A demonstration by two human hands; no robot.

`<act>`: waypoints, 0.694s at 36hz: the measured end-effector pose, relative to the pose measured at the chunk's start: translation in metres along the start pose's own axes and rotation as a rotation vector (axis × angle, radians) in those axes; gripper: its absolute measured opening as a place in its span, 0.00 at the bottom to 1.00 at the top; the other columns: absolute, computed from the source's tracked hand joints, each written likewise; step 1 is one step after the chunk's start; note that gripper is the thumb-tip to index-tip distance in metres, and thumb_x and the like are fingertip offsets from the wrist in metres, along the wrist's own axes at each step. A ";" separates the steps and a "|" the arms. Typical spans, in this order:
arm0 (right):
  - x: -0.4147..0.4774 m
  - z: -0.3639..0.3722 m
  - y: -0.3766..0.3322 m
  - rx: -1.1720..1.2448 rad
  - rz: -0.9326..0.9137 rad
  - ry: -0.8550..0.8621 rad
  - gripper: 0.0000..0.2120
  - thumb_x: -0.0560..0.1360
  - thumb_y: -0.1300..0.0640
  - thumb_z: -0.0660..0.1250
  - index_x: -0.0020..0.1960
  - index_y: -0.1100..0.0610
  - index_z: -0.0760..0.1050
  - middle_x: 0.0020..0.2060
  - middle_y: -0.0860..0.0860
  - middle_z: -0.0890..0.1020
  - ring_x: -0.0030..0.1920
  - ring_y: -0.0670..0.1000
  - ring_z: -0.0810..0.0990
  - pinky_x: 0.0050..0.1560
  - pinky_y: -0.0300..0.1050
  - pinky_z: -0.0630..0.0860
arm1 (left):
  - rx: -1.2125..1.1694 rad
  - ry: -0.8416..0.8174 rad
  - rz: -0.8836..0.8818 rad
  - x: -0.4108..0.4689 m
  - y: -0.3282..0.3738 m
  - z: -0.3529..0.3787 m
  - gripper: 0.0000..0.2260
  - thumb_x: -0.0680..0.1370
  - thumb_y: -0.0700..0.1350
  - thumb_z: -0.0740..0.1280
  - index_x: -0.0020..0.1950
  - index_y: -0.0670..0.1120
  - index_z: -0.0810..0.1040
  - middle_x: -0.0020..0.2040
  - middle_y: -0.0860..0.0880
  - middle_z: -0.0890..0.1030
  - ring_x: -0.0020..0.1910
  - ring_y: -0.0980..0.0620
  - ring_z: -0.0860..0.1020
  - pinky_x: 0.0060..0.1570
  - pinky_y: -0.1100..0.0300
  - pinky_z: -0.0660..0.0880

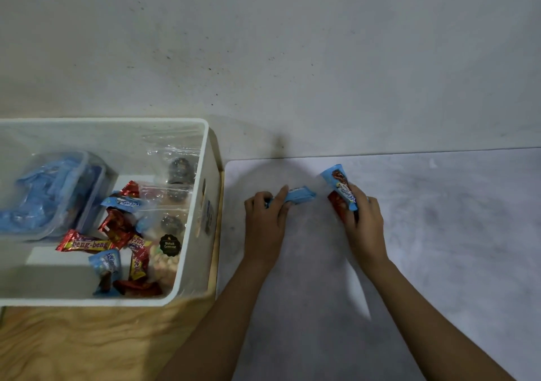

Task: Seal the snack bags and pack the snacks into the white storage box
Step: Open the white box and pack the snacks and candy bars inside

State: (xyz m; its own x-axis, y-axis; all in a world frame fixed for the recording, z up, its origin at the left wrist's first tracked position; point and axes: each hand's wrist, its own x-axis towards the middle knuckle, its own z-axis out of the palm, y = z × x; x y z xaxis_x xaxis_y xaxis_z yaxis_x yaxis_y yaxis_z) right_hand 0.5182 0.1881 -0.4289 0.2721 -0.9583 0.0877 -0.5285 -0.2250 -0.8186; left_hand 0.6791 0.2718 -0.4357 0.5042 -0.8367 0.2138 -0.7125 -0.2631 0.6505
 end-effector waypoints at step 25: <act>-0.069 0.040 -0.270 0.166 -0.309 0.135 0.20 0.78 0.62 0.61 0.68 0.49 0.67 0.51 0.52 0.71 0.47 0.40 0.74 0.46 0.41 0.75 | -0.063 0.191 0.140 0.031 -0.003 -0.292 0.17 0.80 0.52 0.57 0.69 0.55 0.69 0.55 0.48 0.69 0.57 0.50 0.63 0.55 0.61 0.65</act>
State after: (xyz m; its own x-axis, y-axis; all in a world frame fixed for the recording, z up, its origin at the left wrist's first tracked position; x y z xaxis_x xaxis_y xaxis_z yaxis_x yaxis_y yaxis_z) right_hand 0.6738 0.3216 -0.2367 0.2840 -0.8669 0.4096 -0.2974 -0.4858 -0.8219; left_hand 0.8395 0.3869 -0.2185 0.4903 -0.7553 0.4350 -0.7527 -0.1154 0.6481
